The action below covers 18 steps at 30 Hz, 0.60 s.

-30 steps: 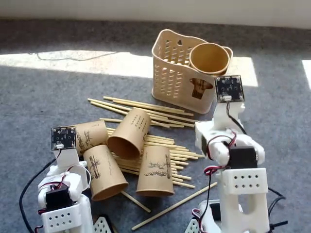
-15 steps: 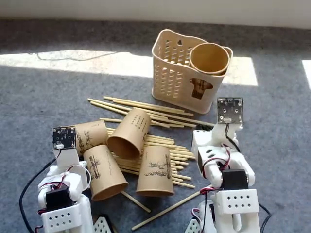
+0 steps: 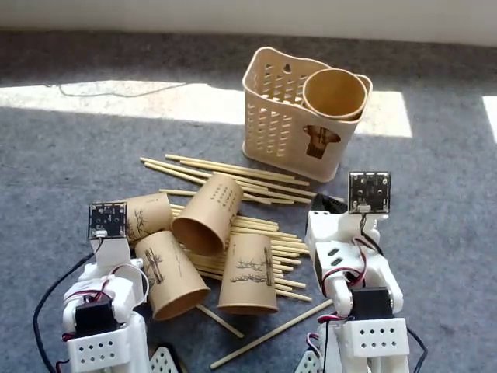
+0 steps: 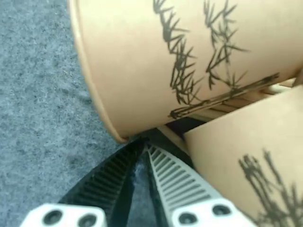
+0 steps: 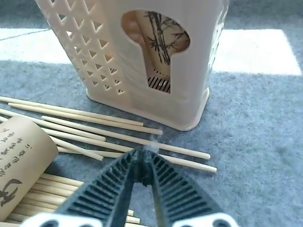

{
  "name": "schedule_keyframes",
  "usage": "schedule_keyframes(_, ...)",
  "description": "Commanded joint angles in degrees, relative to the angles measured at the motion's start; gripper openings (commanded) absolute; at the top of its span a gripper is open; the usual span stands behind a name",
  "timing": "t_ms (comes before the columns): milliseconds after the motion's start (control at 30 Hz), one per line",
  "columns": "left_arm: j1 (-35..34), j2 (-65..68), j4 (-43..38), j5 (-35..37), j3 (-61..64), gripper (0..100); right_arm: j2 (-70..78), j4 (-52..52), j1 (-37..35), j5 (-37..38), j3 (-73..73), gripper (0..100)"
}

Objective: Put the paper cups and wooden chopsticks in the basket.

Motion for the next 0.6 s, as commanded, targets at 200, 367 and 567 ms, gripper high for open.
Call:
schedule_keyframes(200, 1.36, 0.04, 3.87, 0.0, -13.85, 1, -0.84, -1.63, -0.48, -0.35, -0.13, 0.5)
schedule_keyframes(367, 1.27, 0.04, 3.6, -0.26, -18.77, 1, -0.84, -1.63, -0.4, -0.26, -0.13, 0.5)
schedule_keyframes(567, 1.8, 0.04, 3.6, -5.54, -28.0, 1, -0.84, -1.63, -0.4, -0.26, -0.04, 0.5)
